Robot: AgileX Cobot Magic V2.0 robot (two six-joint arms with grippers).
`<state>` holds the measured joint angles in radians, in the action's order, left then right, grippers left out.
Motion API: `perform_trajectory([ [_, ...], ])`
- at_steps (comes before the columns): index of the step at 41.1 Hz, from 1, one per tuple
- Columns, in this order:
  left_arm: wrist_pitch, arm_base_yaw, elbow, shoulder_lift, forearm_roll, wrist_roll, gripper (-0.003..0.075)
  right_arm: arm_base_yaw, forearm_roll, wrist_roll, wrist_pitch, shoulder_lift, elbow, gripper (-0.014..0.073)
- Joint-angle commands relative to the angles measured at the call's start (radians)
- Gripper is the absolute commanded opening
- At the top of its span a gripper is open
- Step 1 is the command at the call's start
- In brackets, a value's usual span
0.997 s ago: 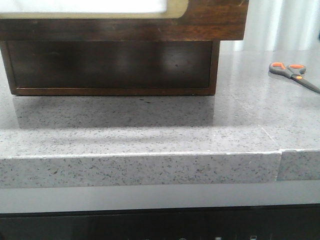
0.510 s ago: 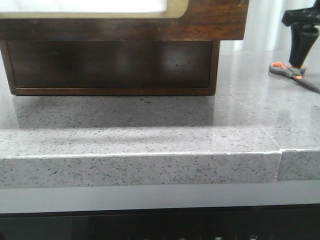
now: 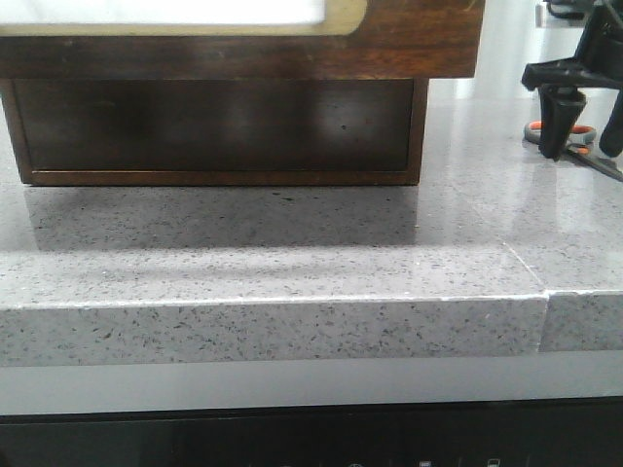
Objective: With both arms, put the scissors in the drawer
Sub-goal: 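Grasp the scissors at the pivot with the right gripper and lift, then carry the scissors with the right gripper over the open drawer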
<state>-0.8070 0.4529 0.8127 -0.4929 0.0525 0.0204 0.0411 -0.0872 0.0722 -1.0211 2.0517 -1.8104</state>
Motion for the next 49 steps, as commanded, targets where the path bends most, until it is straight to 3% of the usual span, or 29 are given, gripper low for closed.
perform_trajectory([
  [1,0.079,0.009,0.036,-0.004,0.003,-0.008,0.0493,0.006,0.008,0.009,0.01,-0.048,-0.039,0.0535],
  [13,0.079,0.009,0.036,-0.004,0.003,-0.008,0.0493,0.006,0.011,0.009,-0.015,-0.048,-0.039,0.0202],
  [23,0.079,0.009,0.036,-0.004,0.003,-0.008,0.0493,0.006,0.012,0.009,-0.071,-0.048,-0.039,0.0064],
  [36,0.079,0.009,0.036,-0.004,0.003,-0.008,0.0493,0.006,0.012,0.009,-0.078,-0.103,-0.077,0.0049],
  [49,0.079,0.009,0.036,-0.004,0.003,-0.008,0.0493,-0.02,0.007,0.043,0.019,-0.361,-0.077,0.0049],
])
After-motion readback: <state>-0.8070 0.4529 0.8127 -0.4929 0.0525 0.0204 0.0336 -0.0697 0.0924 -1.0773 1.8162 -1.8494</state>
